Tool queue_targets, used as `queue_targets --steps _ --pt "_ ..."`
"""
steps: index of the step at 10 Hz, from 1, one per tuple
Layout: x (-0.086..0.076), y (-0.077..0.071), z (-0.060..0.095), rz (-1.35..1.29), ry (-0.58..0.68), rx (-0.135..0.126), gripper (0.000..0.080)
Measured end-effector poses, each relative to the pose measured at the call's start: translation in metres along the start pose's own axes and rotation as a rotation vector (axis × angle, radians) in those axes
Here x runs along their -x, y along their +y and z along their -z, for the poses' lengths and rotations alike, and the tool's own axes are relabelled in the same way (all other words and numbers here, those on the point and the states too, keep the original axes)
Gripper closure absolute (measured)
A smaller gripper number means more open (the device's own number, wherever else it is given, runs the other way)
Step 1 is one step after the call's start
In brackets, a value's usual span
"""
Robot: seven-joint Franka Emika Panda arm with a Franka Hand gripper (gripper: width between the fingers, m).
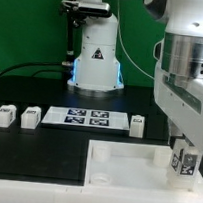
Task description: Assemble one leg
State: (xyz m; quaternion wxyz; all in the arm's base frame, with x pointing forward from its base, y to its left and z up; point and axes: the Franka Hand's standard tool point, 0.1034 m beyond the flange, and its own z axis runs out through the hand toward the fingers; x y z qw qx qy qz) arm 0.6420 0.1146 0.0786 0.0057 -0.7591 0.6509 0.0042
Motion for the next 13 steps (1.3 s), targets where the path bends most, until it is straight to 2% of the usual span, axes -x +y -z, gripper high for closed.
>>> queue_targets --steps 1,2,4,9,13 --pt "0.0006 0.0000 -0.0001 0.026 -0.004 0.000 0.0269" --pt "0.0010 0.0000 -0.0001 0.043 -0.005 0.000 0.0182" --pt "0.0003 -0.0004 0.0007 0.286 -0.004 -0.002 0.0156" --pt "0.0000 -0.0025 0.0032 0.977 0.001 -0.007 0.0150" --pt "0.0013 -0.0003 -0.0022 1.504 0.003 0.007 0.0150"
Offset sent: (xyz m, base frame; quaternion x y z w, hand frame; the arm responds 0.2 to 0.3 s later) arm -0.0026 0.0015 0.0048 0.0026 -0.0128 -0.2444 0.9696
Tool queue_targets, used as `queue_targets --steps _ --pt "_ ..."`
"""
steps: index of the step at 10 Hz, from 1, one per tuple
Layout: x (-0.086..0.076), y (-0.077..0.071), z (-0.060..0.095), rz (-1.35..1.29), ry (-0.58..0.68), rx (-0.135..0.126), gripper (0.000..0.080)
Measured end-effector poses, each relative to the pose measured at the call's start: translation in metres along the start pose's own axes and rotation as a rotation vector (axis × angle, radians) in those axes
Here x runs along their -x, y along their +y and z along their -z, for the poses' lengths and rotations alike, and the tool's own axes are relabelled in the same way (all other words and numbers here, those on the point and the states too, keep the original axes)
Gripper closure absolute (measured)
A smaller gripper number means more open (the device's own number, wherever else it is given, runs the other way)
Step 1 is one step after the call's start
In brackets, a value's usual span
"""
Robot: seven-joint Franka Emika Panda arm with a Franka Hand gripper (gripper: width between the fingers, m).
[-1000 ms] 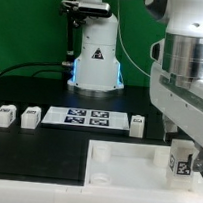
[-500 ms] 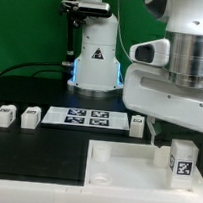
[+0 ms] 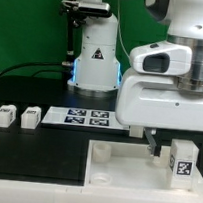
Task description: Assemble one leg
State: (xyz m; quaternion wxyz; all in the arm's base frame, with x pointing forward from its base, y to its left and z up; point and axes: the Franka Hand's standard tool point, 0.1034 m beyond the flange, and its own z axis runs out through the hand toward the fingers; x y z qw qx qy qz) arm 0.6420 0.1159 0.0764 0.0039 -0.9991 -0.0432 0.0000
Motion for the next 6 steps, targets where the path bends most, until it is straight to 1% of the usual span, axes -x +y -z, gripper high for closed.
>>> queue_targets --steps 1,2,4,5,6 --pt "-0.0003 0.0025 -0.0003 0.111 0.004 0.002 0.0150" --pt "-0.0001 0.0043 -0.0012 0.150 0.005 0.002 0.0150" --pt "-0.0001 0.0044 -0.0012 0.128 0.005 0.002 0.0162" --pt "-0.0001 0.0045 -0.0012 0.128 0.005 0.002 0.0331" --pt "0.0000 0.0011 -0.0011 0.130 0.006 -0.001 0.0509"
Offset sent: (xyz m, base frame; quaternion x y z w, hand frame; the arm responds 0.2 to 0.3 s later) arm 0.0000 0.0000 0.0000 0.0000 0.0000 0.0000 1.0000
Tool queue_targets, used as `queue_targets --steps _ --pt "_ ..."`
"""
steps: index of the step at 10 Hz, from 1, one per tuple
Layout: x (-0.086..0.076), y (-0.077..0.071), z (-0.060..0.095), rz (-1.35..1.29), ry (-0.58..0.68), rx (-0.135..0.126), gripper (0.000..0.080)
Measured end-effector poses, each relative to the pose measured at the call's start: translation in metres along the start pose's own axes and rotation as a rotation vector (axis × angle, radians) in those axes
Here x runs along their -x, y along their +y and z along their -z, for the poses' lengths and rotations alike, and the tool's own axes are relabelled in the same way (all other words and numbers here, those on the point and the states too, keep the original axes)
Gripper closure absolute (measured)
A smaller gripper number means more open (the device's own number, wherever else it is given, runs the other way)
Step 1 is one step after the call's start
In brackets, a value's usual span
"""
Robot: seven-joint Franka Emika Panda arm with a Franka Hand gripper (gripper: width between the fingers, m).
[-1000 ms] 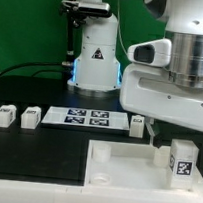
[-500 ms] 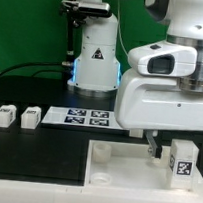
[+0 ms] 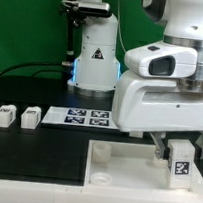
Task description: Assemble one leg
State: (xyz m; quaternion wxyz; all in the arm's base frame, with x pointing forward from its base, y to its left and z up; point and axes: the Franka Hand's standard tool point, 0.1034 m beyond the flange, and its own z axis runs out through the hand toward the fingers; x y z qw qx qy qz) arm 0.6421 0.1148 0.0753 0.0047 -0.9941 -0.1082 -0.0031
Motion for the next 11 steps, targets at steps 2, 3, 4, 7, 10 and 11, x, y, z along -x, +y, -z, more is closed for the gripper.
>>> queue_targets --steps 2,3,4,7,10,11 --pt "0.0002 0.0001 -0.0005 -0.023 -0.001 0.000 0.0508" --pt "0.0002 -0.0002 -0.0005 -0.079 -0.001 0.000 0.0508" --pt "-0.0001 -0.0029 -0.0013 -0.262 0.006 -0.001 0.0508" --pt "0.0004 -0.0042 -0.0019 -0.659 0.009 0.005 0.0508" --pt "0.0010 -0.0051 -0.0019 -1.063 0.015 0.015 0.0508" --pt "0.0010 -0.0050 -0.0018 -1.183 0.019 0.018 0.0508"
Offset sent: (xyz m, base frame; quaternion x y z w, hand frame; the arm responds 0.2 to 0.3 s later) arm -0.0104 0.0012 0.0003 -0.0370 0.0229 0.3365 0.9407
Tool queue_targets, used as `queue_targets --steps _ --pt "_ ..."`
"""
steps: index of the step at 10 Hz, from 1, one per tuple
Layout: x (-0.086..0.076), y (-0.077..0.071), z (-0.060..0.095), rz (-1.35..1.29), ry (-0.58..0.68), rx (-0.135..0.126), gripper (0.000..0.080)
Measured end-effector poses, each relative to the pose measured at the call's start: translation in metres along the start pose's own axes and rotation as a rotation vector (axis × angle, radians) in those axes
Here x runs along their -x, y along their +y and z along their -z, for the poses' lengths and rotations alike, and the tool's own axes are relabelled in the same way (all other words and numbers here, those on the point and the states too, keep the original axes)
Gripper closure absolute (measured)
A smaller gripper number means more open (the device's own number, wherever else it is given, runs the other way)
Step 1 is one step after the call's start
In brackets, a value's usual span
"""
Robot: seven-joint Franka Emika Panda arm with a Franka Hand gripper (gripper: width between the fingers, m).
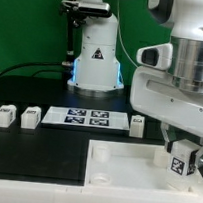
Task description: Assemble one leg
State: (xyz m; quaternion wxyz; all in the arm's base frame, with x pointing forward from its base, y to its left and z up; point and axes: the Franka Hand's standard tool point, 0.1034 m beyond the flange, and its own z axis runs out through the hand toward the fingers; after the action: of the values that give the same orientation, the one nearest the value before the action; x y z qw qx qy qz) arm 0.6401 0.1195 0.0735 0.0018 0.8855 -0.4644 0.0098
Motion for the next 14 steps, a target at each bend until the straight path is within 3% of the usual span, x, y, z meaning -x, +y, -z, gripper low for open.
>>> queue_targets --steps 4,8,9,10,11,12,14 --pt "-0.0014 0.0008 -0.0005 -0.415 -0.009 0.001 0.0508" --pt "-0.0017 0.0010 -0.0006 -0.553 -0.015 0.000 0.0508" --pt "-0.0014 0.0009 -0.0006 -0.529 -0.016 -0.001 0.0268" --pt "-0.0009 0.0005 -0.0005 -0.519 -0.015 -0.001 0.0268" --pt "-0.0004 -0.0004 -0.0001 -0.438 -0.014 -0.005 0.0187" --pt "-0.0012 -0.0010 0.0003 -0.282 -0.012 -0.009 0.0157" --pt "0.0001 -0.0017 0.0003 -0.009 -0.008 -0.010 0.0152"
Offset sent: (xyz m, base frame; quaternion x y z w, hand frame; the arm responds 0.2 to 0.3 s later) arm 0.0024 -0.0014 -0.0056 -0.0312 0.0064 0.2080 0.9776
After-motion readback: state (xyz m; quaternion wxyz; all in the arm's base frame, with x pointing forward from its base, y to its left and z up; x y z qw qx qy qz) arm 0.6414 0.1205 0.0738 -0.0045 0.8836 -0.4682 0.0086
